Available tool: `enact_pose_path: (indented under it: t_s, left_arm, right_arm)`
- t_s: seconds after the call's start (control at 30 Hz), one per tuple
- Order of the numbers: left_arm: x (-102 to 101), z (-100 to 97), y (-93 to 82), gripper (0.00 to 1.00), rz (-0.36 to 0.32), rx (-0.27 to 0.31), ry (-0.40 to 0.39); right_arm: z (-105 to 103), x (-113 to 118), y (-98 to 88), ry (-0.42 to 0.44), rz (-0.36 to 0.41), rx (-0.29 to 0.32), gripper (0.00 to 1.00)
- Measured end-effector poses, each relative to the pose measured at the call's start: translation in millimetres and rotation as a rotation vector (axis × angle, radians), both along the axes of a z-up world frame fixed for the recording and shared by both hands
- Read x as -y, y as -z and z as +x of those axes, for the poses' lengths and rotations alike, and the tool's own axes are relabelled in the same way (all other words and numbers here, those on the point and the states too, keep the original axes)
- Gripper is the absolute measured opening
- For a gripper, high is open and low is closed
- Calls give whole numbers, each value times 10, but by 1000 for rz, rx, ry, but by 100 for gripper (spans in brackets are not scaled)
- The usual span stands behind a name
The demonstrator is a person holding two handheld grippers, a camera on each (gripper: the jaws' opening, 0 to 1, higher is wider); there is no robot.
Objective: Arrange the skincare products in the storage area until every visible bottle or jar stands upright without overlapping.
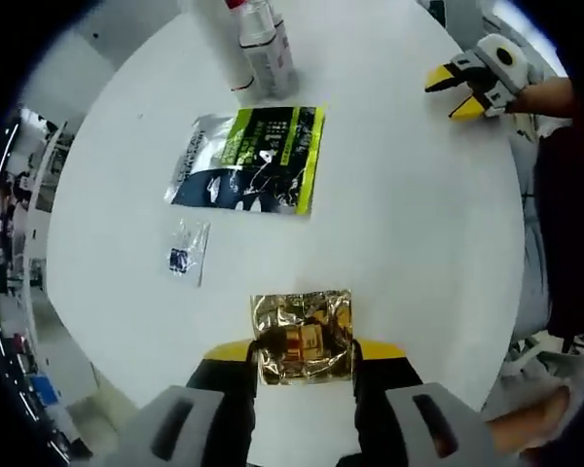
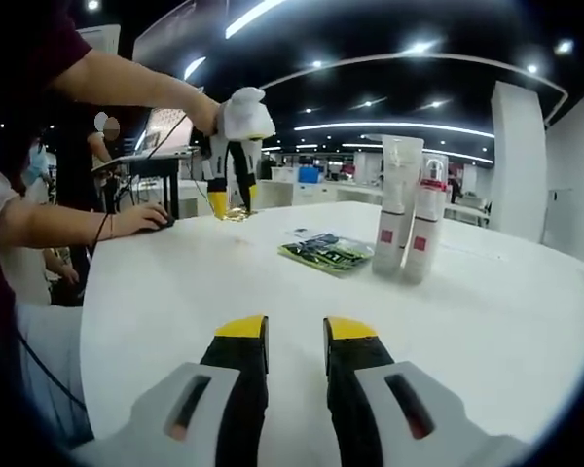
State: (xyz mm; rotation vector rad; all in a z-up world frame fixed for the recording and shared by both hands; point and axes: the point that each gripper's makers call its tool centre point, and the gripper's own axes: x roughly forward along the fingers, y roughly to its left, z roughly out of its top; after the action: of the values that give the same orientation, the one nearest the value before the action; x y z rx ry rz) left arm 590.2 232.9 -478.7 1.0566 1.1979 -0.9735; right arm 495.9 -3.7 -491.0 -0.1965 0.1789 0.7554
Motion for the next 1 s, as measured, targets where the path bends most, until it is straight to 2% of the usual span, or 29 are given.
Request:
enact_pose_path:
  t_s: [0.1,0.23,0.43,0.6,0.83,1.0]
  left_arm:
    - [42,39,9,39,4,-1,12]
    - [-8,53,70,39,92,-3,101]
    - [16,127,75,39,92,14,117]
    - [46,248,94,39,70,58,137]
    - [64,334,215,39,82,48,157]
    - [164,375,299,39,56,38,156]
  right_arm:
    - [0,7,-2,2,2,1,21]
    - [7,21,-8,9,5,3,21]
    - [3,16,-17,4,11,7,22]
    - [6,12,-6,5,4,6,22]
    - [24,32,10,18,-1,1,22]
    - [17,18,16,12,-4,-2,23]
